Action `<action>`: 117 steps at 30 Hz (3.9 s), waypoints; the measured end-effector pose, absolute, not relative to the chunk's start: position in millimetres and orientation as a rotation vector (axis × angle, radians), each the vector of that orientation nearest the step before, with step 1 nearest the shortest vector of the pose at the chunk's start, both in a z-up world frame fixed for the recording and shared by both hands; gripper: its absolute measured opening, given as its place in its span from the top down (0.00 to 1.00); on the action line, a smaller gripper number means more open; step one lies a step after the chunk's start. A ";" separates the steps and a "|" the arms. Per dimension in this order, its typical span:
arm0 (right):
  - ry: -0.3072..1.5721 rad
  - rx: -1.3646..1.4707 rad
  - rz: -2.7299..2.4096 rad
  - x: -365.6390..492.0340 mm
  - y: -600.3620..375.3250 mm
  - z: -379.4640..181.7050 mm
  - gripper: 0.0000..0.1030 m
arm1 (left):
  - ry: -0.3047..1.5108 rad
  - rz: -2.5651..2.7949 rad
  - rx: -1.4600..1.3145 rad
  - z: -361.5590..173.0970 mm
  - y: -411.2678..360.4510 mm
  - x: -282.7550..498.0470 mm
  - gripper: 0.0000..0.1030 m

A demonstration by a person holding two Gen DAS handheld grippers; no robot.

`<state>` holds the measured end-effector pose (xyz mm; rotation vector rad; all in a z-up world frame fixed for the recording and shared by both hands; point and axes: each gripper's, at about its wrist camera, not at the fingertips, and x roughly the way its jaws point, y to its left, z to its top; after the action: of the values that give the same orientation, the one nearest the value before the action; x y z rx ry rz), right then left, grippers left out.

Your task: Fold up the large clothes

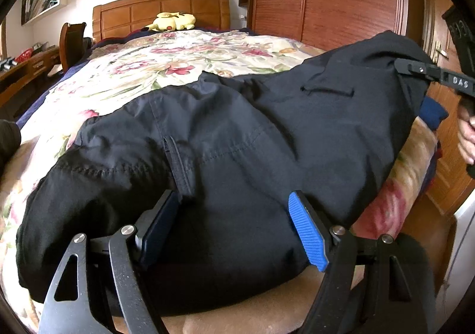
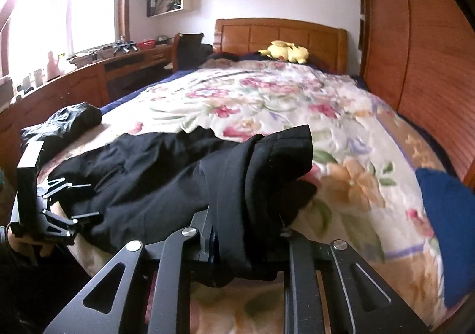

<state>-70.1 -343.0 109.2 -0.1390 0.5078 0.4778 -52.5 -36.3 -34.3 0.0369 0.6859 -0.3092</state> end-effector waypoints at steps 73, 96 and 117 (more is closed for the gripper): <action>0.477 -0.226 0.671 -5.4 -246.7 109.1 0.36 | 0.487 -0.161 -0.083 46.0 89.2 -91.9 0.24; 0.561 -0.198 0.666 20.3 -213.8 103.1 0.36 | 0.618 -0.188 -0.053 10.3 96.2 -107.0 0.88; 0.686 -0.196 0.645 108.4 -175.3 75.3 0.31 | 0.594 -0.141 -0.062 -0.1 114.5 -145.8 0.59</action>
<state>108.4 -175.3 75.3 -0.1962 0.6859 0.6446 -145.8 114.5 -0.1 -0.0616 0.5936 -0.1415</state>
